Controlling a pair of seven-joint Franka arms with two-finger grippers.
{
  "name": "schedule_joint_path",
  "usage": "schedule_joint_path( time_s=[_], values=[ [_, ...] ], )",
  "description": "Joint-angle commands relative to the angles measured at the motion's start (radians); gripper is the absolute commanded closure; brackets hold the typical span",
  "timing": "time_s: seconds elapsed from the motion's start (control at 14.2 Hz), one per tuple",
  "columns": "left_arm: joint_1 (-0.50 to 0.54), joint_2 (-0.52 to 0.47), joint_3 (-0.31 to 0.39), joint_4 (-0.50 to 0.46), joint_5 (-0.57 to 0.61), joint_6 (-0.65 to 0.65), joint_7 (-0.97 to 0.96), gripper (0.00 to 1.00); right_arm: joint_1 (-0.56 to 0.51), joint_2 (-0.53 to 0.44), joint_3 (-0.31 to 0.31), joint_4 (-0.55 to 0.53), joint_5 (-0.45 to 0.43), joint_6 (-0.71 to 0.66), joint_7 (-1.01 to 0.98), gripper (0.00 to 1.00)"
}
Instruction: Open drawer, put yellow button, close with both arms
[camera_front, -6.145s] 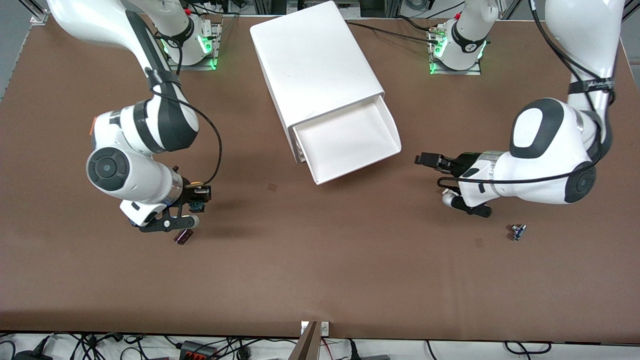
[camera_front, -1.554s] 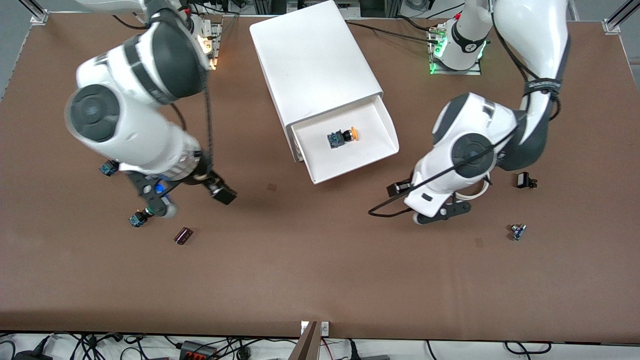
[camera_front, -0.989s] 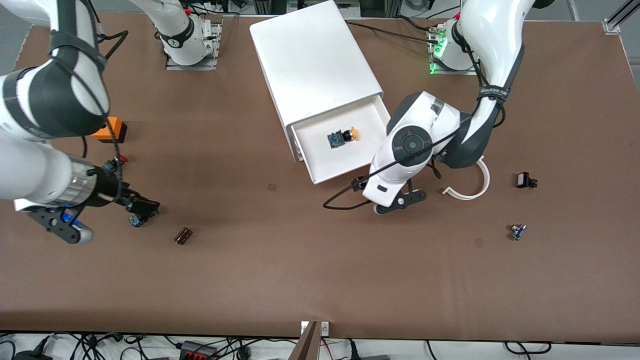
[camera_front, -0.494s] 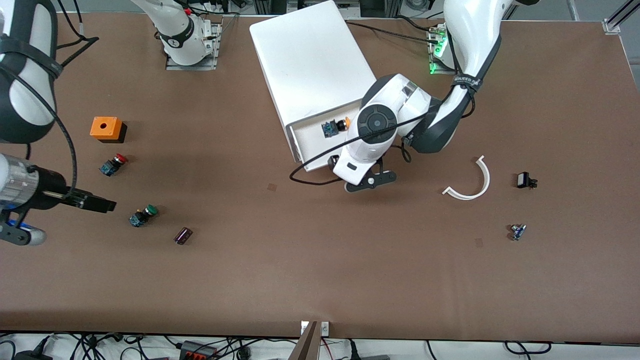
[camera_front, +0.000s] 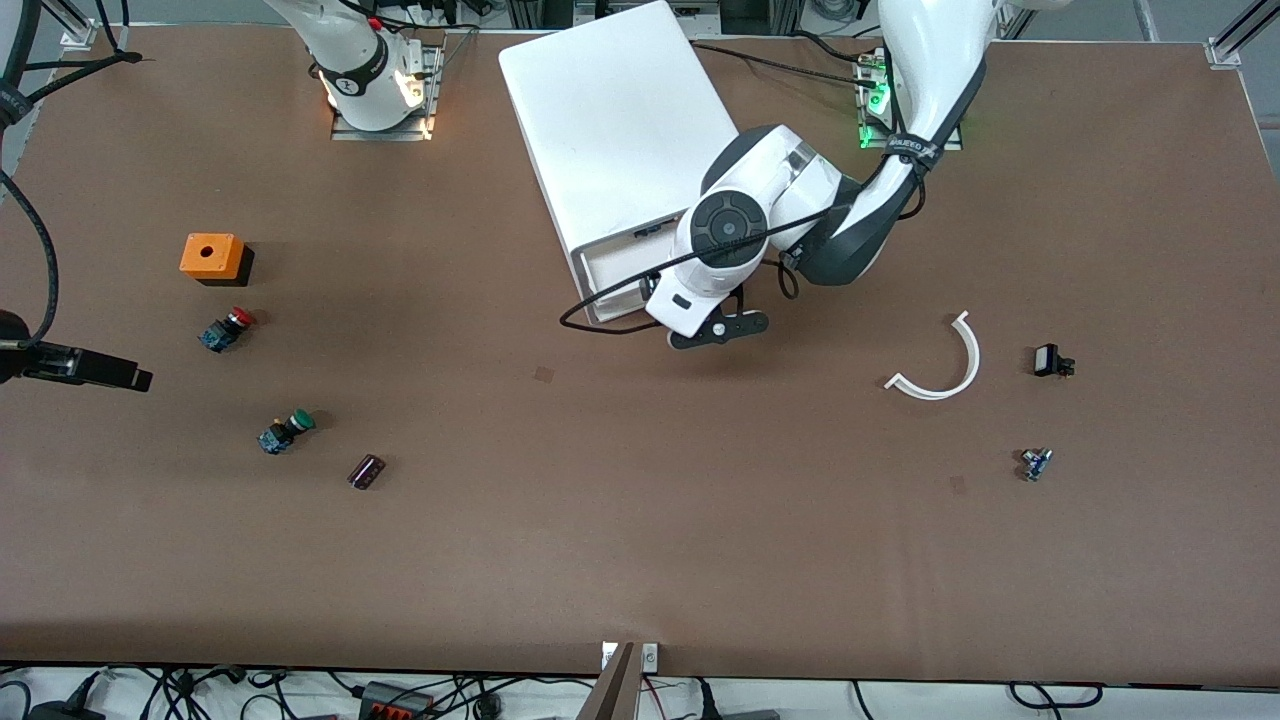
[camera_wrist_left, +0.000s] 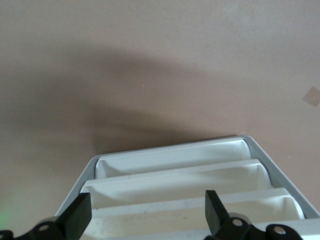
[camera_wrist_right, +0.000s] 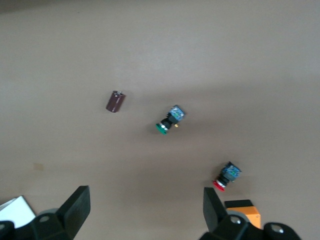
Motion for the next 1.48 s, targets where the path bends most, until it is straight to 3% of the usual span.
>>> schedule_joint_path(
  time_s=[0.0,0.42,0.78,1.06,1.27,1.41],
  values=[
    [0.01,-0.03,-0.02,-0.039,-0.066,-0.024,0.001,0.0,0.002,-0.065,0.012,-0.025,-0.038,-0.018,-0.029,0.0],
    [-0.003,-0.023,-0.022,-0.039,-0.12,-0.056,0.013,0.0,0.001,-0.283,0.014,-0.304,-0.067,0.079,-0.043,0.0],
    [0.013,-0.024,-0.017,-0.024,-0.119,-0.068,0.045,0.0,0.008,-0.343,0.018,-0.391,-0.101,0.114,-0.043,0.0],
    [0.114,-0.03,-0.011,0.04,0.025,-0.091,0.233,0.0,0.005,-0.395,0.02,-0.488,-0.094,0.191,-0.043,0.0],
    [0.177,-0.052,-0.014,0.071,0.195,-0.156,0.387,0.0,0.002,-0.4,0.012,-0.496,-0.086,0.185,-0.099,0.0],
    [0.23,-0.079,-0.012,0.1,0.237,-0.188,0.5,0.0,0.002,-0.405,0.012,-0.497,-0.087,0.162,-0.091,0.0]
  ],
)
